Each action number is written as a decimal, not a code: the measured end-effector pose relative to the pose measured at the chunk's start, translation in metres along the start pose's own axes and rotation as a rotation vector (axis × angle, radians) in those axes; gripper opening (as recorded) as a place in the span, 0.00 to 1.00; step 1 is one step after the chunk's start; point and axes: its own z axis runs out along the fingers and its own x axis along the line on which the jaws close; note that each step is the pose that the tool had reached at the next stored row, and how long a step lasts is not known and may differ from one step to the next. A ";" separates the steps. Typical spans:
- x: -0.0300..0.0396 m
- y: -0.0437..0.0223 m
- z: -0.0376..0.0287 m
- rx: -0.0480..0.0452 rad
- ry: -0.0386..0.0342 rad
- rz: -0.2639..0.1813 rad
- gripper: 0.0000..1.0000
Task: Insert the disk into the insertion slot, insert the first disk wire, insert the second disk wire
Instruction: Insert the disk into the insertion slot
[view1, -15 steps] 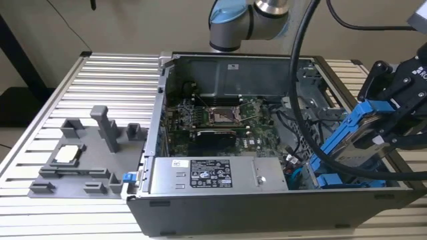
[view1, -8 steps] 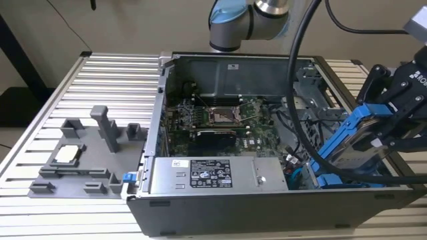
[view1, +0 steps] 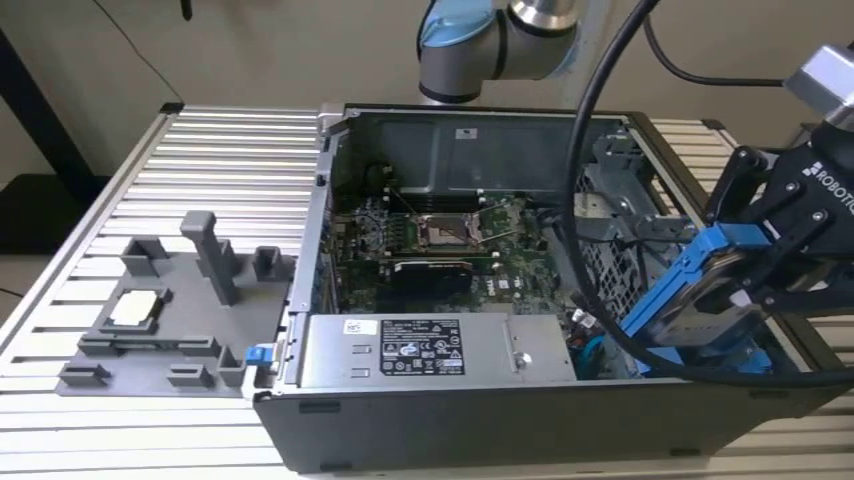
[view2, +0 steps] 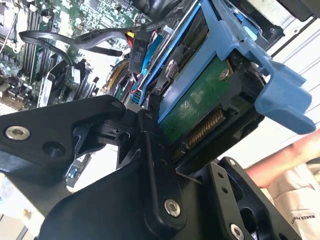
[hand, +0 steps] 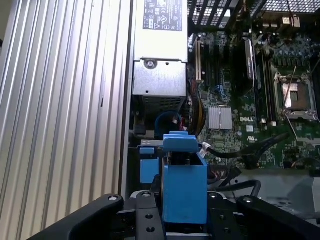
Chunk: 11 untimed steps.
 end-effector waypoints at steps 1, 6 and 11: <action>0.0001 -0.0005 0.0017 -0.0001 0.0000 0.000 0.33; 0.0005 -0.0030 0.0104 0.0002 0.0001 0.000 0.33; 0.0008 -0.0050 0.0175 0.0016 0.0001 0.000 0.33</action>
